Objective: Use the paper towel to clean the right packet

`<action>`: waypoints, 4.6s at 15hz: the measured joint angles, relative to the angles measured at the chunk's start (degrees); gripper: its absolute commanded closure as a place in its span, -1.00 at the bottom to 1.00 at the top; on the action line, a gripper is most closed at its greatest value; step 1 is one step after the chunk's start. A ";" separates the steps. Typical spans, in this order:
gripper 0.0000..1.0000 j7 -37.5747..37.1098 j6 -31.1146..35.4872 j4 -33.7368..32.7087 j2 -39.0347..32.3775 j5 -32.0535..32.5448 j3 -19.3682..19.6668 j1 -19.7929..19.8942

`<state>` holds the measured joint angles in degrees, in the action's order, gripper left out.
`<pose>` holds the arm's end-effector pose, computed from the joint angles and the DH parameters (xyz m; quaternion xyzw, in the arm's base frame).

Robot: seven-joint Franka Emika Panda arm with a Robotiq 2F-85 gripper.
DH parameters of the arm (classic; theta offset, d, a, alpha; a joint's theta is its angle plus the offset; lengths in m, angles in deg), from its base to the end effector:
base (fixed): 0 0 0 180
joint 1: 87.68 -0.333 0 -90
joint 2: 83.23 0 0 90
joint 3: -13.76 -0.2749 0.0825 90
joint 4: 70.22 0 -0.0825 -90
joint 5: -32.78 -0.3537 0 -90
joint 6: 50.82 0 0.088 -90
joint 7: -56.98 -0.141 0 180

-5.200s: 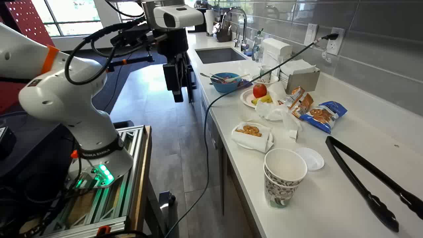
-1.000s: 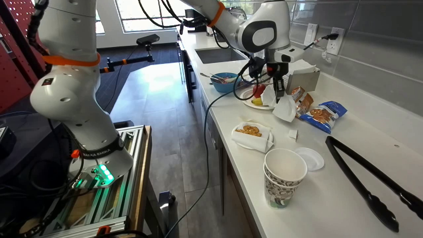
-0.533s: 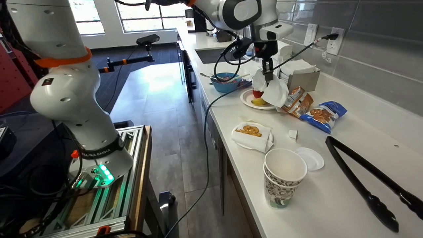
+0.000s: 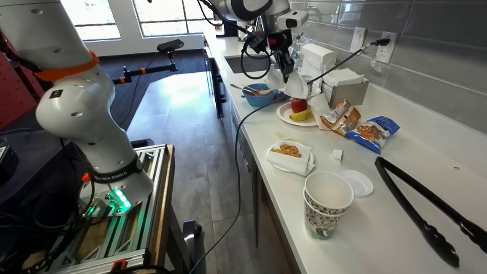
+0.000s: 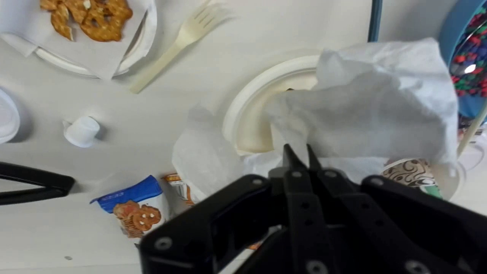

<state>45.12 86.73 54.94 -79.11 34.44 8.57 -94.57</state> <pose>0.5209 0.1109 0.3911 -0.9895 -0.0114 -0.1433 0.0156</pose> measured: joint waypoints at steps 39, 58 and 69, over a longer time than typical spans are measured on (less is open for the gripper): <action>0.99 -14.11 25.46 -56.80 -55.28 17.17 19.68 -4.08; 0.99 -22.13 16.86 -62.63 -59.10 14.37 30.05 -7.44; 0.99 -29.30 14.90 -53.32 -49.02 11.06 28.35 -5.35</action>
<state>15.81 101.63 1.62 -128.14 45.50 36.92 -99.91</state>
